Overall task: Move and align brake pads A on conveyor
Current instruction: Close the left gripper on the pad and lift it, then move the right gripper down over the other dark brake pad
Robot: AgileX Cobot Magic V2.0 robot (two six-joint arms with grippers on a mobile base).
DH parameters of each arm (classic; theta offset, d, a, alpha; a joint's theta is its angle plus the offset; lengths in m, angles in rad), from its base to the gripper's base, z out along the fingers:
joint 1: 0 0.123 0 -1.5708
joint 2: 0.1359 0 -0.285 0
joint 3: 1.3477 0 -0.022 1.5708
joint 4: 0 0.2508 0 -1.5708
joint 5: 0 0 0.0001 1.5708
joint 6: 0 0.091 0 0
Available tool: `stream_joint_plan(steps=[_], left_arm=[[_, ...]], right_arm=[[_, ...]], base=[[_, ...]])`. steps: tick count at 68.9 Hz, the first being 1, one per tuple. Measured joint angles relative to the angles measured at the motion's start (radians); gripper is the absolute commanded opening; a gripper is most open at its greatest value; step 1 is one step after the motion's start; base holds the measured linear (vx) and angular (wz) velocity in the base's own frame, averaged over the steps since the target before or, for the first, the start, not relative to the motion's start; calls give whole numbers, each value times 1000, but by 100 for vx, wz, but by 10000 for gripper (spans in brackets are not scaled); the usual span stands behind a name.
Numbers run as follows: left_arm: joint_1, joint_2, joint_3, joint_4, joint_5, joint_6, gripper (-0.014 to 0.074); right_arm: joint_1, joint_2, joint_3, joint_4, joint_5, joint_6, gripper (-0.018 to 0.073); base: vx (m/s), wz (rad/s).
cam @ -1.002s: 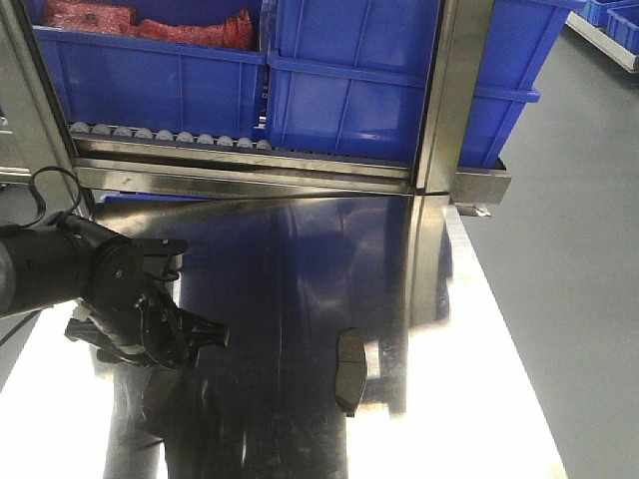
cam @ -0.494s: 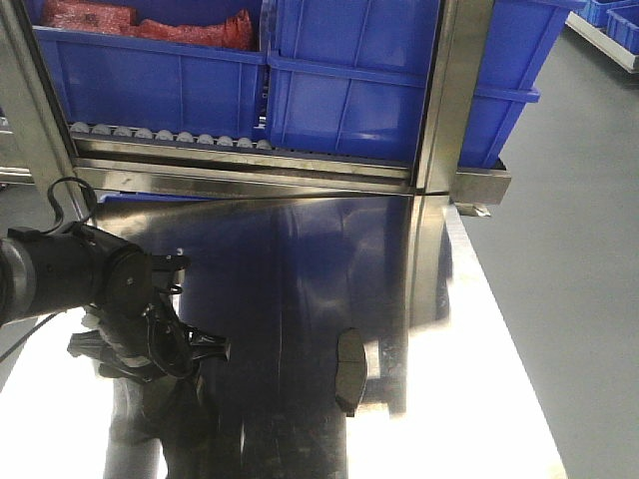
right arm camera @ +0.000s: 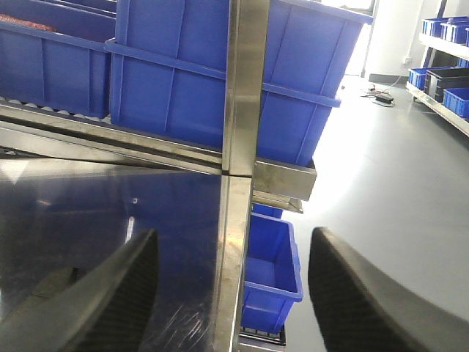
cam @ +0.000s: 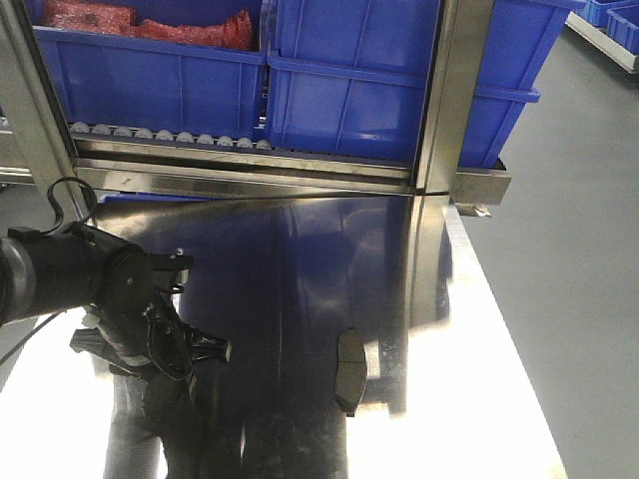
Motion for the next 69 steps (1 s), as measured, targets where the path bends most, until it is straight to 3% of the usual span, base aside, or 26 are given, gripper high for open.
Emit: stream_joint_plan(steps=[17, 36, 48, 69], left_arm=[[-12, -65, 0, 47, 1, 7, -6], [-73, -281, 0, 140, -26, -28, -6], [-80, -432, 6, 198, -22, -37, -6], [-80, -764, 187, 316, -94, -82, -6]], right_arm=[[0, 0, 0, 0, 0, 0, 429], [0, 0, 0, 0, 0, 0, 429], [0, 0, 0, 0, 0, 0, 429], [0, 0, 0, 0, 0, 0, 429]], base=[[0, 0], [0, 0], [0, 0], [0, 0]])
